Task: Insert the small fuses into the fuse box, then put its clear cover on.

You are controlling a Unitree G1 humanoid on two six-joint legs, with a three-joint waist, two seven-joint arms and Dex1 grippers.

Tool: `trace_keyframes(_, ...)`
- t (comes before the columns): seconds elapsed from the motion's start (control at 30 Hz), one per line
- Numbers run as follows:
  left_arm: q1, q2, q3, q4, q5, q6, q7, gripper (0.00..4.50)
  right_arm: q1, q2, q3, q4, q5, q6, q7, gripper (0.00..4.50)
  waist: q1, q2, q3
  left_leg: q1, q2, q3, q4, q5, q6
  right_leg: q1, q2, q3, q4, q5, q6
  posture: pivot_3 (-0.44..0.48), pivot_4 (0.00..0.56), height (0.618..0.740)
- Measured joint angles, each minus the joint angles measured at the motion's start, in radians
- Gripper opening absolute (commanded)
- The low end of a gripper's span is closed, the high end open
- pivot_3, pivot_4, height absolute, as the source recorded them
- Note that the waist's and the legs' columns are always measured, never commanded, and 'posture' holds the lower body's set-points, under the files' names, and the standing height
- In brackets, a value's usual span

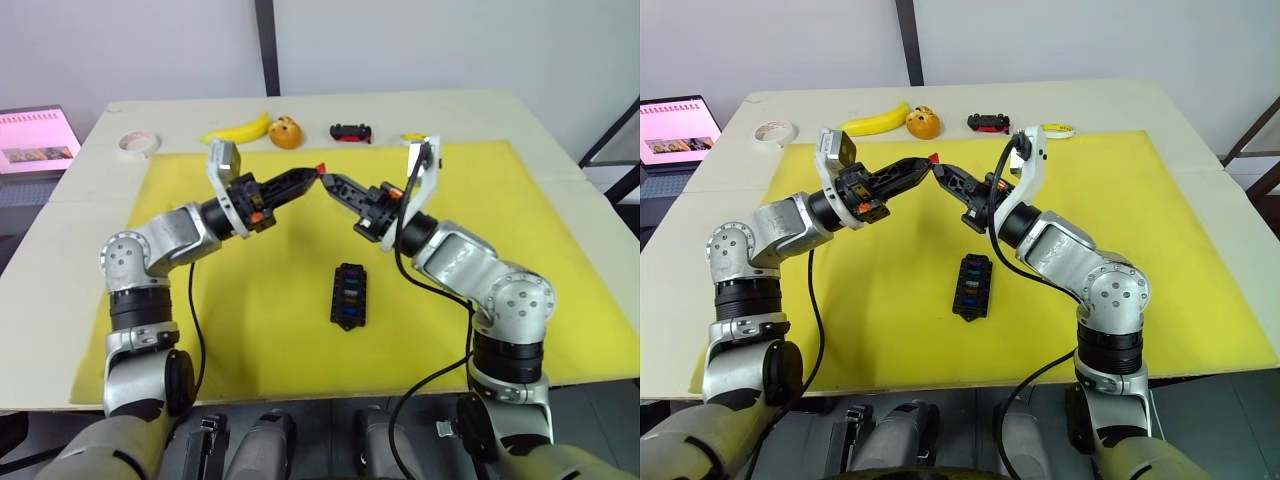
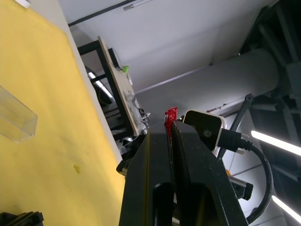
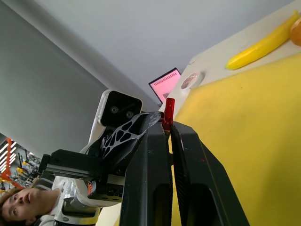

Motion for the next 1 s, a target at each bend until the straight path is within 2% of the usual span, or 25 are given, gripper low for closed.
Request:
trace_keyframes(0.43, 0.012, 0.035, -0.052, -0.013, -0.023, -0.039, -0.022, 0.0, 0.0, -0.006, 0.002, 0.001, 0.02, -0.005, -0.001, 0.06, 0.0, 0.0, 0.0, 0.0, 0.0, 0.0, 0.0, 0.0, 0.0, 0.0, 0.0, 0.0, 0.0, 0.0, 0.0, 0.0, 0.15, 0.74)
trace_keyframes(0.57, 0.012, 0.079, -0.074, -0.031, 0.026, -0.035, -0.058, 1.51, 0.0, -0.028, 0.0, -0.001, 0.05, -0.005, -0.003, 0.0, 0.0, 0.0, 0.0, 0.0, 0.0, 0.0, 0.0, 0.0, 0.0, 0.0, 0.0, 0.0, 0.0, 0.0, 0.0, 0.0, 0.15, 0.74)
trace_keyframes(0.67, 0.012, 0.138, -0.092, -0.034, 0.086, -0.018, -0.124, 2.97, 0.0, -0.057, 0.003, -0.017, 0.08, -0.003, 0.002, 0.0, -0.001, 0.0, 0.0, 0.0, 0.0, 0.0, 0.0, 0.0, 0.0, 0.0, 0.001, 0.0, 0.0, 0.0, 0.0, 0.0, 0.15, 0.74)
trace_keyframes(0.77, 0.011, 0.248, -0.12, -0.055, 0.199, 0.013, -0.27, 4.45, 0.0, -0.137, 0.0, -0.033, 0.111, 0.011, 0.018, 0.0, -0.001, 0.0, 0.0, 0.0, 0.0, 0.0, -0.001, 0.0, 0.0, 0.0, 0.001, 0.0, -0.001, 0.0, 0.0, 0.0, 0.15, 0.74)
trace_keyframes(0.93, 0.005, 0.416, -0.233, -0.182, 0.442, -0.024, -0.614, 4.45, -0.002, -0.292, -0.003, -0.043, 0.151, 0.066, 0.083, 0.0, 0.003, 0.001, 0.001, 0.0, 0.0, 0.001, -0.001, 0.0, 0.001, 0.002, 0.001, 0.0, -0.003, 0.0, 0.0, 0.0, 0.15, 0.74)
trace_keyframes(1.0, 0.015, 0.493, -0.339, -0.271, 0.598, -0.134, -0.801, 4.45, -0.008, -0.393, 0.0, -0.044, 0.148, 0.109, 0.151, 0.0, 0.005, 0.002, 0.001, 0.0, 0.0, 0.002, -0.002, -0.001, 0.001, 0.002, 0.001, 0.0, -0.005, 0.0, 0.0, 0.0, 0.15, 0.74)
